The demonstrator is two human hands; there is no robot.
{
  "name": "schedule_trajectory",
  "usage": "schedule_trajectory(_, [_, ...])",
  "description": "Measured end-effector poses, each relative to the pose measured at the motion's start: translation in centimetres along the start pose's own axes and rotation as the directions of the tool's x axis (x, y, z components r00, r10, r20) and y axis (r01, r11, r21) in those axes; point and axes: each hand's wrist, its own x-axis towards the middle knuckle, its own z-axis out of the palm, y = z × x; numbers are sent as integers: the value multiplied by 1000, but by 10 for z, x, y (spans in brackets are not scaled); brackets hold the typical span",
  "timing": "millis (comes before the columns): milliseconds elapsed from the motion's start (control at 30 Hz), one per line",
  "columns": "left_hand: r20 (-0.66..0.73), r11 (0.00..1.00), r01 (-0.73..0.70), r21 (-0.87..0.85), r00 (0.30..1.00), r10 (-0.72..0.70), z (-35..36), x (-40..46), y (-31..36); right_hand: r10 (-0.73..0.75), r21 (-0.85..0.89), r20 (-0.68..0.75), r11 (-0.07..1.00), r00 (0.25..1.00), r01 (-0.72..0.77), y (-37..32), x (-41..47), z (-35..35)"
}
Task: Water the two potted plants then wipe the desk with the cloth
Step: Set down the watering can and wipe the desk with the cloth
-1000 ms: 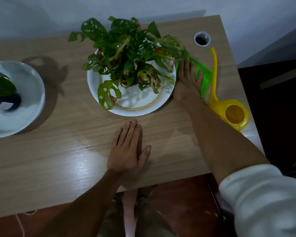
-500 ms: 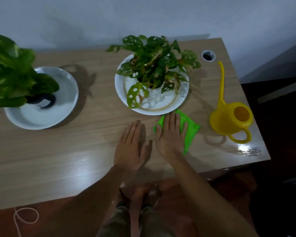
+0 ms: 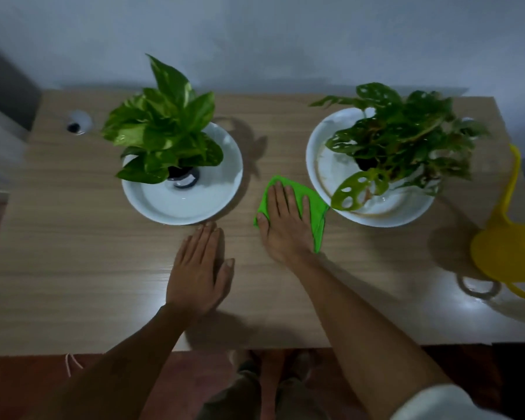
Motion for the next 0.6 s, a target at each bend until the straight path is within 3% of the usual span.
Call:
schedule_trajectory(267, [-29, 999, -14, -37, 999, 13, 1, 0, -32, -40, -42, -17, 998, 999, 39, -14, 132, -25])
schedule_trajectory(367, [-51, 999, -6, -45, 999, 4, 4, 1, -32, -156, -64, 18, 985, 988, 157, -14, 176, -36])
schedule_trajectory(500, [-73, 999, -14, -43, 997, 10, 4, 1, -32, -383, -192, 97, 899, 919, 395, -9, 210, -38])
schedule_trajectory(600, [-84, 999, -16, -45, 996, 12, 3, 2, -32, -405, -182, 110, 889, 908, 419, -8, 211, -40])
